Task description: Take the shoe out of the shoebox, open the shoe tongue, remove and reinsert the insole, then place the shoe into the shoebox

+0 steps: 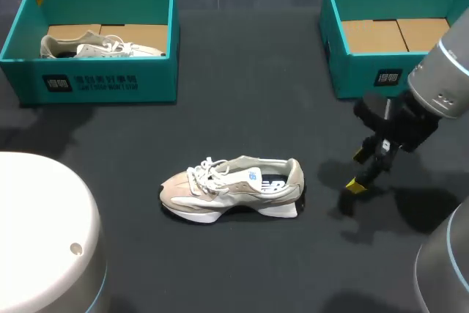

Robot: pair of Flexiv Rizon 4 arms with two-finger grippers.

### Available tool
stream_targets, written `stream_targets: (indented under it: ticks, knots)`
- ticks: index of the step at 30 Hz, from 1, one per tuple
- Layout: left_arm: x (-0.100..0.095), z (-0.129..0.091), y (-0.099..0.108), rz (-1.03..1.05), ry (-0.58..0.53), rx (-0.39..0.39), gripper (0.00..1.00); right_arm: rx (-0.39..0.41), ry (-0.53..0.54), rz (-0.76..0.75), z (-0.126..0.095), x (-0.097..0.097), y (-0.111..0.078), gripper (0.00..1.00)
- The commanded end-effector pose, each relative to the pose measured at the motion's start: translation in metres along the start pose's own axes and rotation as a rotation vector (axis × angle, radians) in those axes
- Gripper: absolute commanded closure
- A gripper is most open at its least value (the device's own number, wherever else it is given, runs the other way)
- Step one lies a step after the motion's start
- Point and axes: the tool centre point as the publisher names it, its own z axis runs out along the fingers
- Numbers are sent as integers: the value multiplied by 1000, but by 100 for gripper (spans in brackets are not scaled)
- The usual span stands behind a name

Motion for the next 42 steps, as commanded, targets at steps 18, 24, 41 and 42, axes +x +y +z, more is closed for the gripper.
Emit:
stream_targets:
  ticks: [18,24,41,42]
  knots:
    - [0,0,-1,1,2,-1,0,-575,147,-406,24,-34,-34,0]
    - [0,0,-1,1,2,-1,0,-624,105,-385,32,-42,-43,0]
    - [0,0,-1,1,2,-1,0,-659,97,-400,42,-43,-39,0]
    - [0,0,-1,1,2,-1,0,-663,85,-386,46,-43,-36,0]
